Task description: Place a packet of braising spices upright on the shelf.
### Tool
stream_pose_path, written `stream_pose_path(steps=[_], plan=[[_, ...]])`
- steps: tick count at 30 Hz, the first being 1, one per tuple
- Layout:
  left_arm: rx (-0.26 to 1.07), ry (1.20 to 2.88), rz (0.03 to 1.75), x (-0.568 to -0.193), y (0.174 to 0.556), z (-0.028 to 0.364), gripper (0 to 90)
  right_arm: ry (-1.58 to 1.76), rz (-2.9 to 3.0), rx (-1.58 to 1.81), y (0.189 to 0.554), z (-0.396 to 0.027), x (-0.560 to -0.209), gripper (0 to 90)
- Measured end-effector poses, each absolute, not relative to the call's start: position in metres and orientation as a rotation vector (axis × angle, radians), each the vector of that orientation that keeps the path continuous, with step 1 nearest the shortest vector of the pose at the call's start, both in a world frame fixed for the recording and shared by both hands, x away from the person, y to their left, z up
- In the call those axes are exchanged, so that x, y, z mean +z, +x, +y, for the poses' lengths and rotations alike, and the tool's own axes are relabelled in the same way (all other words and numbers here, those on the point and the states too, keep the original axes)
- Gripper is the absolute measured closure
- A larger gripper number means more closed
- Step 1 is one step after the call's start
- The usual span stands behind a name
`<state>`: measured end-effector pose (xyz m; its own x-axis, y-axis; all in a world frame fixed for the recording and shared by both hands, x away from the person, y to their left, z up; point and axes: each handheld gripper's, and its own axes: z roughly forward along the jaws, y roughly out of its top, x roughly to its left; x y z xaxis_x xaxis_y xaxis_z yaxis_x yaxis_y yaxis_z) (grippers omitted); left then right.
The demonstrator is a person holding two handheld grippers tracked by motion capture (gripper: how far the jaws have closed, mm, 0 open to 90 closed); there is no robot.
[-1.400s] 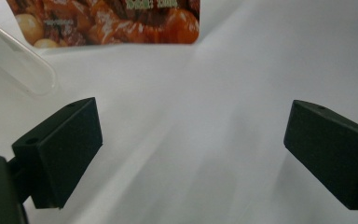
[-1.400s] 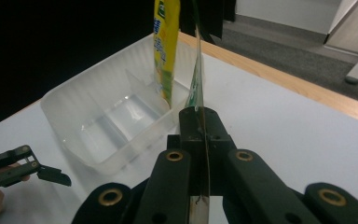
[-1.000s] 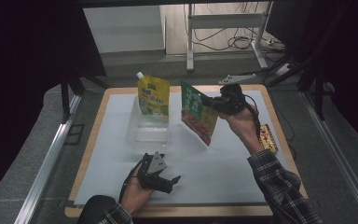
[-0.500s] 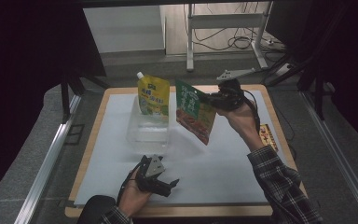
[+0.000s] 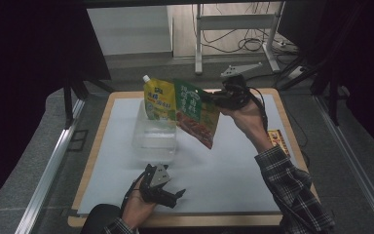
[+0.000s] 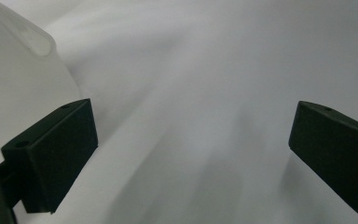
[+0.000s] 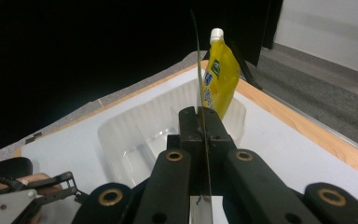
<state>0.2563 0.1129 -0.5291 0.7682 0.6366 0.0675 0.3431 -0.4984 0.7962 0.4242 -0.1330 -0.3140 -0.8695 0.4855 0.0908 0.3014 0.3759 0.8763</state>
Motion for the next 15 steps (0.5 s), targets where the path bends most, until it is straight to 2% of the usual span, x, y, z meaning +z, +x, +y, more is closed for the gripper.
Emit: stream_pose_path(steps=[15], plan=[[0.449,2.152,0.708,-0.530,0.256,0.110,1.0,0.658,2.474,1.553,0.438,-0.104,-0.305,88.9]])
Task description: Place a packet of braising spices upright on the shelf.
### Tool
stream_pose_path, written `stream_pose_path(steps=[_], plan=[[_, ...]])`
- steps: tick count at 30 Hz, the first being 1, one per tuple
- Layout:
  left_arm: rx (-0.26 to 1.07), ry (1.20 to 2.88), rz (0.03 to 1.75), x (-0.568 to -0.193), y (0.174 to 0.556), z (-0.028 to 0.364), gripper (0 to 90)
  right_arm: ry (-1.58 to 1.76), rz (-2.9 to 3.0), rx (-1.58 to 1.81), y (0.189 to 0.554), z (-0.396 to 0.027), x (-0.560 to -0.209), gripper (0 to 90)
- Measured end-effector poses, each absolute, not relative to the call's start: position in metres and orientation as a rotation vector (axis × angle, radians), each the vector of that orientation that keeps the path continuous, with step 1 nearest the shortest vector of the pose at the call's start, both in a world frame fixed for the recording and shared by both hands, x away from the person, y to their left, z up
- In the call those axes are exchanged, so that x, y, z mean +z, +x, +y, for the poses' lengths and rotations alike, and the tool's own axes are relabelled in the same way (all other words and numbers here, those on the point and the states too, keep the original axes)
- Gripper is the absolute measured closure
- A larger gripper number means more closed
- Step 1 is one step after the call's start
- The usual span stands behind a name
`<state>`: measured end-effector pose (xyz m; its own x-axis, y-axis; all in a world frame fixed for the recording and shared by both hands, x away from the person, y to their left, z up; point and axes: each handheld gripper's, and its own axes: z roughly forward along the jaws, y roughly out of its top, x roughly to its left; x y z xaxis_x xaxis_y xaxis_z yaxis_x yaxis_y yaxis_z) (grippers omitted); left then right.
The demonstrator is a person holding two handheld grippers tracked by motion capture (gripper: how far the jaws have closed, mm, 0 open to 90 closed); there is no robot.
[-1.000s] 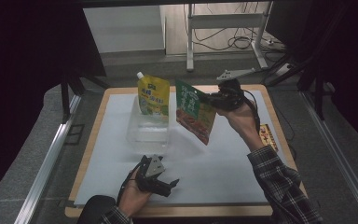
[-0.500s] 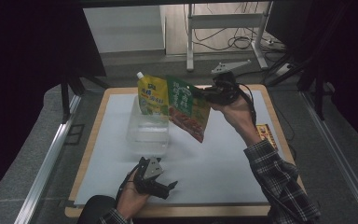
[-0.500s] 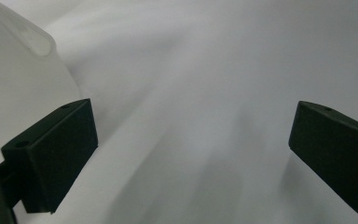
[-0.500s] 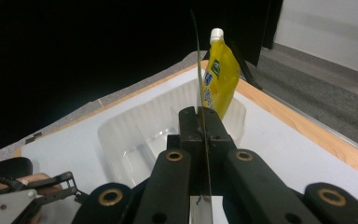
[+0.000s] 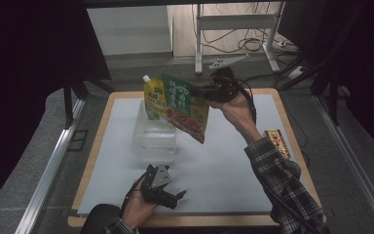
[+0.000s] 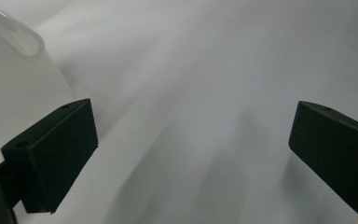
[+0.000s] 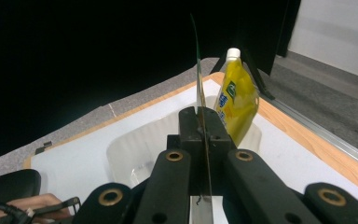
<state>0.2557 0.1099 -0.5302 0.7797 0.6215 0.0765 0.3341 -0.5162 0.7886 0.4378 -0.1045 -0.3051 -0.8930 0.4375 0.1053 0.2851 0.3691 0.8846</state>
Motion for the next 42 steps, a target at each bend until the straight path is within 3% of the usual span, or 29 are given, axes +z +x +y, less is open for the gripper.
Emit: stream_pose_path(steps=[29,42], plan=[[0.436,2.163,0.684,-0.531,0.255,0.107,1.0,0.546,2.535,1.608,0.477,-0.015,-0.323,88.9],[0.430,2.174,0.672,-0.531,0.255,0.107,1.0,0.561,2.557,1.623,0.485,-0.002,-0.345,88.9]])
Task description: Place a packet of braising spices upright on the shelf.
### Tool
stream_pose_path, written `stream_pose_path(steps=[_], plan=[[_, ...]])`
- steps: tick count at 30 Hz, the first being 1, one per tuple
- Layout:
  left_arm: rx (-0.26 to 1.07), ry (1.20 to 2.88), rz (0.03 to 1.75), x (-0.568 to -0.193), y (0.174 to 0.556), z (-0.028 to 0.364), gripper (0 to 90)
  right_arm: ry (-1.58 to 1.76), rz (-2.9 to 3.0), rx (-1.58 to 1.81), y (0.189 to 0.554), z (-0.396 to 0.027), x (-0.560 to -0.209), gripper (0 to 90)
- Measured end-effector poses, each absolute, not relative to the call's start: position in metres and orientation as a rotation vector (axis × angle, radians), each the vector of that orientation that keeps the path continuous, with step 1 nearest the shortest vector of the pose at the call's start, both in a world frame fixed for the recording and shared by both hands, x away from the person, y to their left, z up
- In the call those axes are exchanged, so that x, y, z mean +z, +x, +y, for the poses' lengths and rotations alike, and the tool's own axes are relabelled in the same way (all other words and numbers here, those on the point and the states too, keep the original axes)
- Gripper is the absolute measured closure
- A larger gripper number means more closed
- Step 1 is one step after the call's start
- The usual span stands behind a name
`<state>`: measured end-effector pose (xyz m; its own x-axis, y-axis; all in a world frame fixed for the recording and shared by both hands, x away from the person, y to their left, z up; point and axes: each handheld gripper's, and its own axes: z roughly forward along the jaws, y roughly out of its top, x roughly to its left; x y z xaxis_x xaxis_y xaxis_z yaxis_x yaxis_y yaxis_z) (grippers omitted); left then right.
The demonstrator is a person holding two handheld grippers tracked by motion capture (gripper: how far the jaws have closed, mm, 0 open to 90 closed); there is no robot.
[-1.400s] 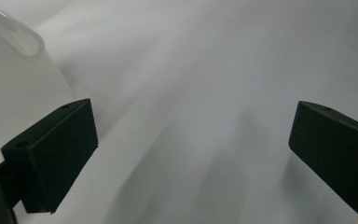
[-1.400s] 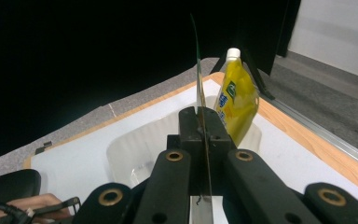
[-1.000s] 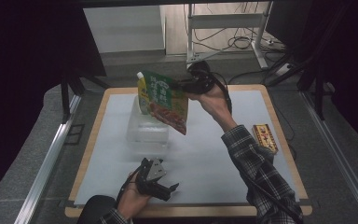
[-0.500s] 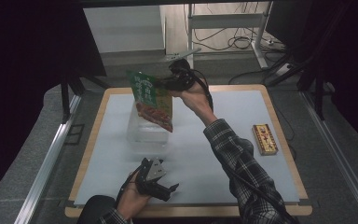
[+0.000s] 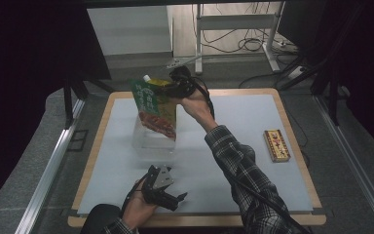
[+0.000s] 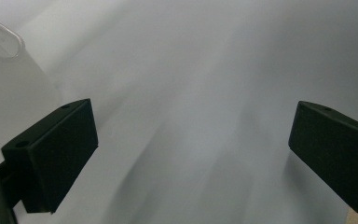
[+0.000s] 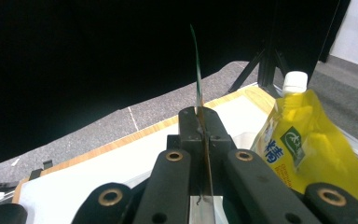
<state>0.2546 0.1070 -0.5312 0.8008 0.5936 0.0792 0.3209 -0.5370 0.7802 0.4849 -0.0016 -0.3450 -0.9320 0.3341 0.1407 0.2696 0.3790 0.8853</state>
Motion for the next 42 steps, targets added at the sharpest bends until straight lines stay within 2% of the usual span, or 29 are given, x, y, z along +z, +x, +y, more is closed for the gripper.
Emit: stream_pose_path(steps=[9,17,28,35,42], plan=[[0.427,2.180,0.675,-0.532,0.254,0.106,1.0,0.616,2.571,1.643,0.490,-0.002,-0.368,88.7],[0.429,2.195,0.666,-0.532,0.255,0.106,1.0,0.634,2.552,1.633,0.492,-0.004,-0.371,86.3],[0.425,2.191,0.668,-0.532,0.255,0.106,1.0,0.606,2.492,1.538,0.487,-0.012,-0.366,51.9],[0.423,2.189,0.665,-0.532,0.255,0.106,1.0,0.584,2.480,1.452,0.481,-0.021,-0.370,39.6],[0.419,2.175,0.662,-0.532,0.254,0.106,0.6,0.591,2.485,1.412,0.476,-0.032,-0.375,35.1]])
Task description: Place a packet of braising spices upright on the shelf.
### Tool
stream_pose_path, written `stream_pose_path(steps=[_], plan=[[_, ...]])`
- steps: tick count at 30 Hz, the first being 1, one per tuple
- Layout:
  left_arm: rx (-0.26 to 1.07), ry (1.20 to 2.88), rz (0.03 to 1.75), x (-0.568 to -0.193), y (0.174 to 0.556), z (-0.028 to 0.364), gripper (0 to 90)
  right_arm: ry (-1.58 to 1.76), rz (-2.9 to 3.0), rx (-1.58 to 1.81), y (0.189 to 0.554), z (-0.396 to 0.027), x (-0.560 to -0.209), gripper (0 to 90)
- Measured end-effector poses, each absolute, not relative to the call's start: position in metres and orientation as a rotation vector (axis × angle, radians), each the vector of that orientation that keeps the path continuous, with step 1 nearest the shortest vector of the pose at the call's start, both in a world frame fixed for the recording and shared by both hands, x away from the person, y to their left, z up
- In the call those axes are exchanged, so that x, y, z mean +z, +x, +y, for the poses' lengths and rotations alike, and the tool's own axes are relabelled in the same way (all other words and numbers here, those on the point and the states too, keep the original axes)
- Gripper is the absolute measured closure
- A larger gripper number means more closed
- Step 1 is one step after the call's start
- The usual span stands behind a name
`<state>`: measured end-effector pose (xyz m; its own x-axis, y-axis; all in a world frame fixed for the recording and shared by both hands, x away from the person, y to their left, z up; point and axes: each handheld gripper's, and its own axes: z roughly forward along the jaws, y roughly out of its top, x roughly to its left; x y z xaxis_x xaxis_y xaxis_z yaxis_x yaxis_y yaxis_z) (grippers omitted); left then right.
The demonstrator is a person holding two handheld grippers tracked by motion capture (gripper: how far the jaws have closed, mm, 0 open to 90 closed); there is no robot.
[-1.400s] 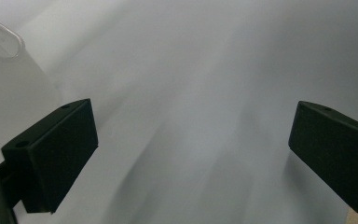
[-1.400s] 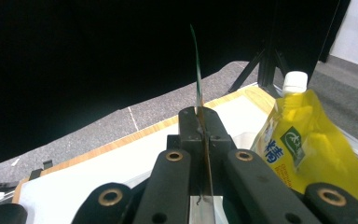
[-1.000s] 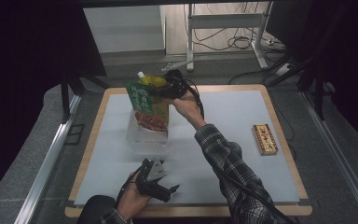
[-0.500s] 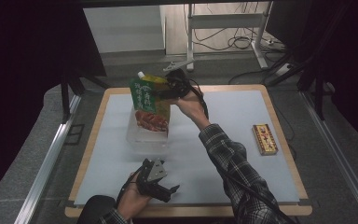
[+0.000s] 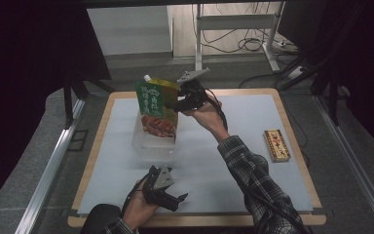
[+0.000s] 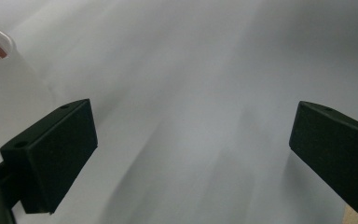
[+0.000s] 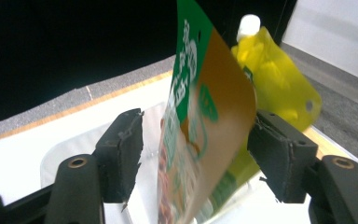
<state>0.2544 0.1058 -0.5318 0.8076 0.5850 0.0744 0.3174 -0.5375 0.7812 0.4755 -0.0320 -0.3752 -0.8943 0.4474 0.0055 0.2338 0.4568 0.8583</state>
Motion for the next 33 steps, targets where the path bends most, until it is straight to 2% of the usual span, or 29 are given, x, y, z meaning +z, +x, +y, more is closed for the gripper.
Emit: stream_pose_path(steps=[10,33], plan=[[0.410,2.171,0.652,-0.532,0.254,0.105,0.2,0.621,2.445,1.372,0.466,-0.052,-0.386,27.4],[0.407,2.169,0.662,-0.532,0.255,0.105,0.0,0.618,2.428,1.346,0.437,-0.085,-0.397,19.8]])
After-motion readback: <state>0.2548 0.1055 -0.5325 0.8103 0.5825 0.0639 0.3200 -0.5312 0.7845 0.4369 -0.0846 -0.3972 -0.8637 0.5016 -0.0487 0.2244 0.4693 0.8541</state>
